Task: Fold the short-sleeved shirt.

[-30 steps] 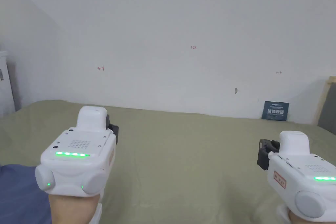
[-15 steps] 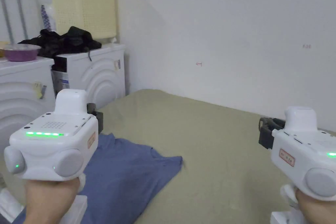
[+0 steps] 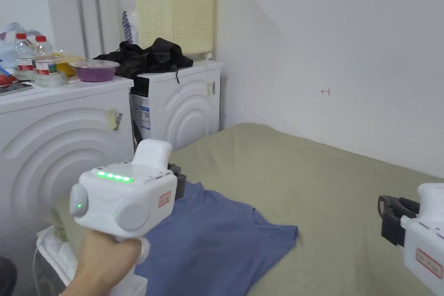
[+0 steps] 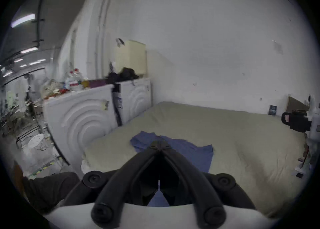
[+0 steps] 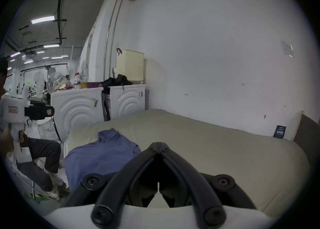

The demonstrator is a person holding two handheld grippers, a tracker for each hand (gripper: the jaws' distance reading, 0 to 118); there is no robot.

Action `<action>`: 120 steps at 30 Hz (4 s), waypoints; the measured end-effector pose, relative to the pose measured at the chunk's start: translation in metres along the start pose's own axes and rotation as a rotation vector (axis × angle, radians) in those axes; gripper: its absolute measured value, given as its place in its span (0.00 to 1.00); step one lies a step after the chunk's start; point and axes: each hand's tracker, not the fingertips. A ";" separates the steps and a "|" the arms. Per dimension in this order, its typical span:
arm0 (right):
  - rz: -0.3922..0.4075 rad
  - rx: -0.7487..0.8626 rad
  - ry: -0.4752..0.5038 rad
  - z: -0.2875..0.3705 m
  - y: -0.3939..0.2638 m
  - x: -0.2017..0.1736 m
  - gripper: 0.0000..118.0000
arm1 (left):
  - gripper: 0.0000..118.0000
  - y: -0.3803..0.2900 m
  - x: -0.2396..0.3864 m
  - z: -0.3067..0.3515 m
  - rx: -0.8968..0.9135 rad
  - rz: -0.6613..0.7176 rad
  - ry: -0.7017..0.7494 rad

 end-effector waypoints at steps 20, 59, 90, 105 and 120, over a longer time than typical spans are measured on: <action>-0.024 -0.215 -0.193 0.041 -0.103 0.102 0.00 | 0.96 -0.062 0.055 -0.297 -0.815 0.113 -0.225; -0.176 -0.252 -0.661 0.272 -0.113 0.226 0.00 | 0.02 -0.017 0.547 -0.135 -0.644 -0.451 -1.131; -0.281 -0.260 -0.513 0.234 -0.126 0.208 0.00 | 0.02 -0.048 0.194 -0.060 -0.365 -0.105 -0.461; -0.305 -0.330 -0.549 0.239 -0.141 0.221 0.01 | 0.89 -0.093 0.277 -0.231 -0.648 -0.126 -0.422; -0.447 -0.473 -0.485 0.201 -0.190 0.277 0.83 | 0.02 -0.109 0.294 -0.200 -0.646 -0.017 -0.571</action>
